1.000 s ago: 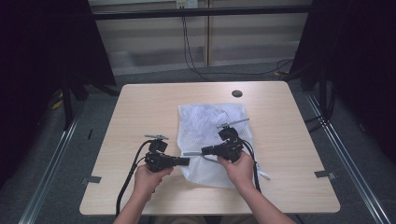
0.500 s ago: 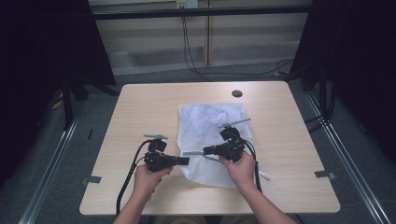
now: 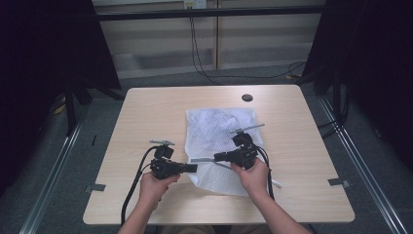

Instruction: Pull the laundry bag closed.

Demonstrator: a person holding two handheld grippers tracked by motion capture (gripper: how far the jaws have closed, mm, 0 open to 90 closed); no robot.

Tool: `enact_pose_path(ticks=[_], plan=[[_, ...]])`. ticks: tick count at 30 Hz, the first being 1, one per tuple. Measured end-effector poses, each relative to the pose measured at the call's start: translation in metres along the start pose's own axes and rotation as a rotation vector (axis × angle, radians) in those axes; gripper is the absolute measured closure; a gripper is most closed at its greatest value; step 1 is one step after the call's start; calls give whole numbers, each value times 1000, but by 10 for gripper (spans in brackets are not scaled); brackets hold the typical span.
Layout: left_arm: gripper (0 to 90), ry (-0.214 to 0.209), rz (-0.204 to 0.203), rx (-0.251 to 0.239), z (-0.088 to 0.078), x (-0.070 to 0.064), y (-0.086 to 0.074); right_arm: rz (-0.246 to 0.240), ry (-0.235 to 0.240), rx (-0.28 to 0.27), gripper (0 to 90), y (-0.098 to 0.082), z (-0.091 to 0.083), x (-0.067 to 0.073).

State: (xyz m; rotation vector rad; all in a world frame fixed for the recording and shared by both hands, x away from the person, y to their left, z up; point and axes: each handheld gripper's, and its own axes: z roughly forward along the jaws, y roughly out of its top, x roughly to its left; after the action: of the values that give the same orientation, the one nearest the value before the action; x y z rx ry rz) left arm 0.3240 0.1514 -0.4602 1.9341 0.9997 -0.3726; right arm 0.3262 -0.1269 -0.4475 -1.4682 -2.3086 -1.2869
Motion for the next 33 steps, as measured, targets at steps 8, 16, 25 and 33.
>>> enact_pose_path(ticks=[8,16,25,33], plan=[[888,0,-10,-6,-1,0,0,4,-9,0,868,-1,-3,-4],[888,-8,-8,-2,-1,1,0,13,-2,-5,868,-3,-8,-9],[888,-11,-13,-6,-2,2,0,13,-9,-4,868,-4,-11,-13],[888,-8,-12,-5,-1,3,0,18,-19,0,868,-4,-12,-14]])
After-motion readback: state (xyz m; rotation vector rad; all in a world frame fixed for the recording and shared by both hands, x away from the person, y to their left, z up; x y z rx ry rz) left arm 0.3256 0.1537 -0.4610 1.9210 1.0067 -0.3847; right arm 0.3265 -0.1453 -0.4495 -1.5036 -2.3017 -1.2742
